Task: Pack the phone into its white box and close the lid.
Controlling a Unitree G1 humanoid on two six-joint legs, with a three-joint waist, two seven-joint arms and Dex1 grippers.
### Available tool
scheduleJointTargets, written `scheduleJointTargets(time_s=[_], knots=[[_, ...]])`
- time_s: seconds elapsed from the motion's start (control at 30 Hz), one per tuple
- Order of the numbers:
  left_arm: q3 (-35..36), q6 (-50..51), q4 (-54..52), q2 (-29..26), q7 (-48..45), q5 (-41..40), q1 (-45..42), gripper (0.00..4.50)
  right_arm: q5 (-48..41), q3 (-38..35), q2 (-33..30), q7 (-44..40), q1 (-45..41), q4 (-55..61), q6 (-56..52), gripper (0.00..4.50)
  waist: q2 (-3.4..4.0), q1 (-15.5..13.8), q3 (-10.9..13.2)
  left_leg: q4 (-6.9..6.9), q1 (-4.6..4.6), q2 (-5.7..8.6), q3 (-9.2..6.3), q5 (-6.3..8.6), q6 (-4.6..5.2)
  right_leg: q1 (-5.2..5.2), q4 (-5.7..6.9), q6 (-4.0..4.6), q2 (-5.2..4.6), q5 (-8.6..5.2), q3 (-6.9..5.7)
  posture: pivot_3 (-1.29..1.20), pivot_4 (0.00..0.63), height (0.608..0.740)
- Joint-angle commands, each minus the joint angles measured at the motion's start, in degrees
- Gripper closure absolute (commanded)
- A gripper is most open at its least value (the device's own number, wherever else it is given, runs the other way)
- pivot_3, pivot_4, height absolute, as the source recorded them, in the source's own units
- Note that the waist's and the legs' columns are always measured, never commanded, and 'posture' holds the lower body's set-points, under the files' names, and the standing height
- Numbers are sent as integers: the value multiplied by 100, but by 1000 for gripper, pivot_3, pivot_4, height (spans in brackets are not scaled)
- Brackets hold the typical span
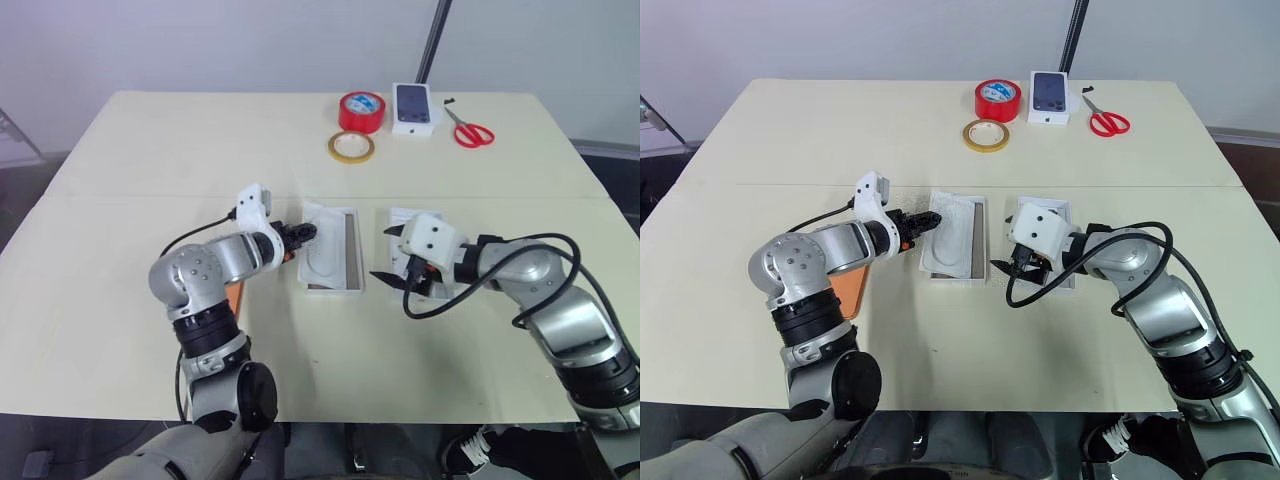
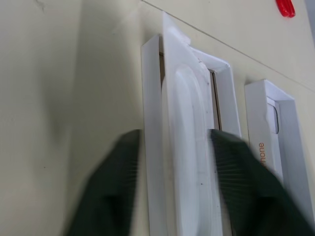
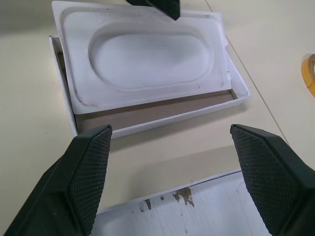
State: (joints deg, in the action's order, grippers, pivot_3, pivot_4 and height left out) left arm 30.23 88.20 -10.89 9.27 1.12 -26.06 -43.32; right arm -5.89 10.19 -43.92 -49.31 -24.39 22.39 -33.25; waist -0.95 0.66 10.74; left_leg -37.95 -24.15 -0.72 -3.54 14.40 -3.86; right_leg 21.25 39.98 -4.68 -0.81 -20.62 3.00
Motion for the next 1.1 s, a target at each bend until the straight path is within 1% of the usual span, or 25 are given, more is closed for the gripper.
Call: scheduleJointTargets(time_s=[0.03, 0.1, 0.2, 0.23, 0.3, 0.37, 0.4, 0.47, 0.53, 0.57, 0.67, 0.73, 0.8, 0.87, 0.93, 1.1], knots=[[88, 18, -225, 311, -157, -288, -52, 21, 4, -135, -15, 66, -60, 205, 66, 454, 0, 0, 0, 0, 0, 0, 0, 0, 0, 0, 0, 0, 0, 0, 0, 0, 150, 740], [253, 70, -322, 180, -263, -438, -135, 21, 22, -75, 53, 118, -168, 161, -36, 454, 0, 3, 0, 0, 0, 0, 0, 0, 0, 0, 0, 0, 0, 0, 0, 0, 150, 740], [364, 85, -399, -65, -397, -586, -187, 0, 25, -2, 164, 204, -306, 94, -206, 1349, 0, 8, 0, 0, 0, -2, 0, 0, -1, 1, 0, 0, 2, 0, 0, 0, 150, 740], [368, 63, -412, -179, -455, -622, -177, 0, 26, 22, 225, 261, -369, 61, -311, 1845, 0, 11, 0, 1, 0, -2, 0, 0, -1, 1, 0, 0, 2, 0, 0, 0, 150, 740], [193, -92, -462, -590, -671, -669, -38, 0, 56, 100, 418, 423, -545, -31, -581, 2891, 0, 34, 0, 1, 0, -2, 0, -1, -1, 3, 1, 0, 3, 0, 1, 0, 150, 740], [-355, -436, -524, -1277, -1042, -589, 288, 0, 105, 238, 624, 559, -722, -99, -801, 4018, 1, 63, -1, 5, 1, -5, 1, -2, -3, 6, 3, 0, 5, 0, 2, 0, 150, 740], [-754, -751, -585, -1740, -1331, -497, 524, 0, 127, 331, 745, 627, -808, -122, -911, 4454, 4, 71, -2, 9, 3, -8, 2, -3, -6, 9, 4, 0, 8, 0, 4, 0, 150, 740], [-1482, -1555, -689, -2612, -1957, -278, 981, 0, 185, 517, 979, 758, -961, -176, -1096, 4454, 5, 83, -2, 17, 7, -10, 3, -5, -9, 11, 3, 1, 8, 0, 6, 0, 150, 740], [-1969, -2433, -682, -3378, -2617, -53, 1399, 0, 267, 712, 1225, 913, -1127, -294, -1269, 4454, 5, 68, -2, 29, 9, -8, 5, -10, -18, 15, 3, 2, 5, 1, 8, 0, 150, 740], [-2093, -2884, -658, -3673, -2960, 19, 1596, 0, 315, 803, 1362, 993, -1222, -398, -1329, 4454, 6, 53, -2, 29, 9, -8, 5, -11, -19, 16, 3, 3, 4, 1, 8, 0, 150, 740], [-2300, -3957, -590, -4333, -3819, 162, 2098, 0, 419, 987, 1814, 1249, -1519, -812, -1496, 4454, 6, 17, -1, 30, 9, -3, 3, -11, -20, 16, 1, 4, -4, 1, 6, 0, 150, 740], [-2396, -4405, -517, -4584, -4137, 236, 2295, 0, 504, 1090, 1987, 1359, -1648, -1027, -1530, 4454, 6, -5, -1, 31, 8, 1, 3, -10, -18, 16, 0, 5, -8, 0, 5, 0, 150, 740], [-2428, -4798, -480, -4868, -4522, 282, 2560, 0, 587, 1176, 2297, 1558, -1819, -1408, -1573, 4454, 5, 11, -2, 33, 8, 3, 0, -7, -12, 15, -1, 5, -12, 0, 4, 0, 150, 740], [-2359, -5027, -517, -5002, -4775, 191, 2742, 0, 771, 1350, 2449, 1694, -1918, -1717, -1518, 4454, 6, 27, -2, 39, 9, 3, 3, -2, -2, 18, -1, 5, -11, 0, 4, 0, 150, 740], [-2266, -5066, -567, -5024, -4890, 43, 2819, 0, 879, 1455, 2485, 1731, -1943, -1854, -1529, 4454, 6, 23, -2, 44, 9, 3, 2, 3, 7, 21, 0, 5, -10, 0, 3, 0, 150, 740], [-2178, -5201, -868, -5180, -5178, -129, 3154, 0, 1220, 1773, 2288, 1676, -1893, -1859, -1522, 4454, 7, 54, -1, 50, 8, 2, 3, 4, 10, 25, 0, 5, -10, 0, 3, 0, 150, 740]])
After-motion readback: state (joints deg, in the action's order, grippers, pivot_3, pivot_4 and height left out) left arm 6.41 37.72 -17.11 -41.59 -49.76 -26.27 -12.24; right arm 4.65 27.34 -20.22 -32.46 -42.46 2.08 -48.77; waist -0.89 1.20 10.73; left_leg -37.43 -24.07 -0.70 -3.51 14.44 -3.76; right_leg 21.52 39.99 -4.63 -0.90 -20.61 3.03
